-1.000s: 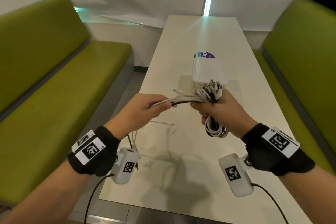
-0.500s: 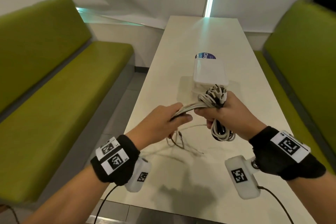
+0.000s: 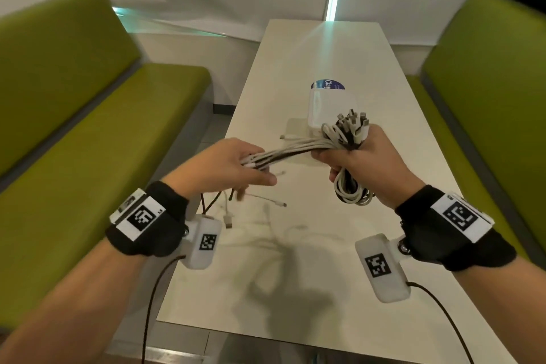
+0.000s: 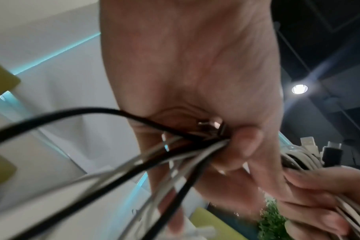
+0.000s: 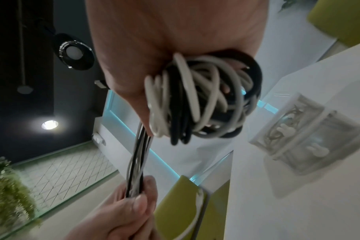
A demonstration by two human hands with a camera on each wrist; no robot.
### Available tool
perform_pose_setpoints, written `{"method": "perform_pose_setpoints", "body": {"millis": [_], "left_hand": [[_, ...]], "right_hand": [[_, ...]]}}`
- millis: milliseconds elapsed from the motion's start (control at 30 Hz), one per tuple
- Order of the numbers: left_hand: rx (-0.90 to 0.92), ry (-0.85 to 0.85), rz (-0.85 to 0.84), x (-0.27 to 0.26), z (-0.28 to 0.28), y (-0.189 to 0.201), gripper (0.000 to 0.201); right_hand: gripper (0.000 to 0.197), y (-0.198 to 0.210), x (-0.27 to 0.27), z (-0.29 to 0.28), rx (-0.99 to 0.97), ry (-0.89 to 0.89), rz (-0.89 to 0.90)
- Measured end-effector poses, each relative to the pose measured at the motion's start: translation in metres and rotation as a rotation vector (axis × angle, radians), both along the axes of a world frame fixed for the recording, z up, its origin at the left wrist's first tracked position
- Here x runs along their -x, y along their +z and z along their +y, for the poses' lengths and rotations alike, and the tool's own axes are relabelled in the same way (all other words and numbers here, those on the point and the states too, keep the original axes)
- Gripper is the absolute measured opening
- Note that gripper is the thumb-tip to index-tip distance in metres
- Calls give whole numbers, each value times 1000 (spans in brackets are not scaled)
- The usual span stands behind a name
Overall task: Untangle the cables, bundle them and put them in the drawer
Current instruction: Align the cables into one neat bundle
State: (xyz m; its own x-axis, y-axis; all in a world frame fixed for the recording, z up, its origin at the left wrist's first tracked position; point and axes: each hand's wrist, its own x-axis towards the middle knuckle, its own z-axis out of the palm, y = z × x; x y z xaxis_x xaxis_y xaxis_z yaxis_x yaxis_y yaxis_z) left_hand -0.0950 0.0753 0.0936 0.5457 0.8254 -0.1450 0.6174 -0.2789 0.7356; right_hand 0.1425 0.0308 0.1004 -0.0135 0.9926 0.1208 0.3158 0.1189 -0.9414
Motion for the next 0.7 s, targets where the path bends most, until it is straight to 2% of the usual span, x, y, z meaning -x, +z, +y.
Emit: {"method": "perform_pose_setpoints", "body": {"millis": [67, 200, 267, 367, 400, 467, 567, 633, 667, 700], "left_hand": [[-59, 22, 51, 7, 7, 12, 26], [-333, 127, 256, 26, 20, 44, 28], [-483, 199, 258, 37, 19, 61, 23], [-739, 190, 185, 39, 12, 74, 7], [-771, 183, 176, 36, 11, 71, 9], [-679, 167, 196, 31, 15, 49, 18], [-386, 95, 404, 22, 21, -2, 36], [-230, 32, 504, 19, 20, -26, 33], [-178, 11, 539, 18, 19, -30, 43], [-141, -9, 565, 18, 21, -31, 69]], "right_hand": [[14, 7, 4, 2, -39, 0, -8], [20, 15, 10, 8, -71, 4, 7], [20, 17, 14, 10, -69, 3, 31], [21, 15, 16, 13, -38, 7, 77], [22, 12, 14, 14, -22, 6, 83], [21, 4, 6, 14, 14, -8, 57], [19, -11, -5, 7, 59, -7, -77], [19, -21, -9, 3, 89, 7, -164], [19, -25, -11, 1, 102, 12, -190], [19, -28, -14, 1, 116, 15, -210]]}}
